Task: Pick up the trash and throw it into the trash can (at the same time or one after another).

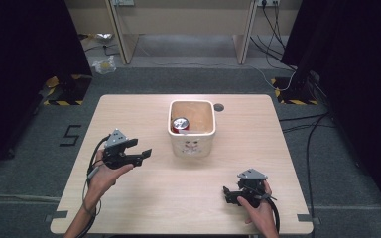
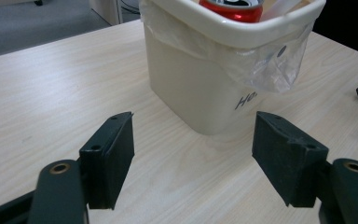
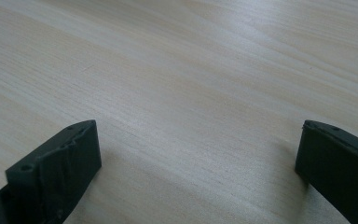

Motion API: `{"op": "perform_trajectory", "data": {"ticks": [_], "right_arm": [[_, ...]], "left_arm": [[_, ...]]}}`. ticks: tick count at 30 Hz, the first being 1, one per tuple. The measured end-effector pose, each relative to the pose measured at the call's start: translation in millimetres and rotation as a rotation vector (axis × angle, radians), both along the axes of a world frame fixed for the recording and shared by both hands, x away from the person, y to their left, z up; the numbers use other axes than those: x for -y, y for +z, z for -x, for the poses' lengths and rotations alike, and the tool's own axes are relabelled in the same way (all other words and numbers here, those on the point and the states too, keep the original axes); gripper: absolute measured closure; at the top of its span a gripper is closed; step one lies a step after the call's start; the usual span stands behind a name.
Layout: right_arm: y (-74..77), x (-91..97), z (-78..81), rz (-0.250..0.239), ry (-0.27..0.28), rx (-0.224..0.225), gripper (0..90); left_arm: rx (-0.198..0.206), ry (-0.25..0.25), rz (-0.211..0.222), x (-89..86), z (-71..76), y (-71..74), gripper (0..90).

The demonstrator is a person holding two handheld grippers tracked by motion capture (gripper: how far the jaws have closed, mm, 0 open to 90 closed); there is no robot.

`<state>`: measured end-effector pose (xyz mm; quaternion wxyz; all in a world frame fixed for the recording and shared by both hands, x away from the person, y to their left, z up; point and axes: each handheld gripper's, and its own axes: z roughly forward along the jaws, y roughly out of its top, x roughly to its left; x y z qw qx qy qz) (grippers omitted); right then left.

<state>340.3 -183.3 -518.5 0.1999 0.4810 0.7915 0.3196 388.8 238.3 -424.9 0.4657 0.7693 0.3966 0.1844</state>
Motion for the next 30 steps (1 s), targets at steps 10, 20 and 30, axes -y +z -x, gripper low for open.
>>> {"op": "perform_trajectory", "data": {"ticks": [10,20,30], "right_arm": [[0.0,0.0,0.0,0.0,0.0,0.0,0.2],[0.0,0.0,0.0,0.0,0.0,0.0,0.2],[0.0,0.0,0.0,0.0,0.0,0.0,0.2]], "left_arm": [[-0.026,-0.008,-0.031,0.5,5.3,-17.0,28.4],[-0.065,-0.027,-0.066,3.2,10.7,-39.9,25.8],[-0.083,-0.041,-0.073,4.5,13.4,-49.7,21.7]]}}
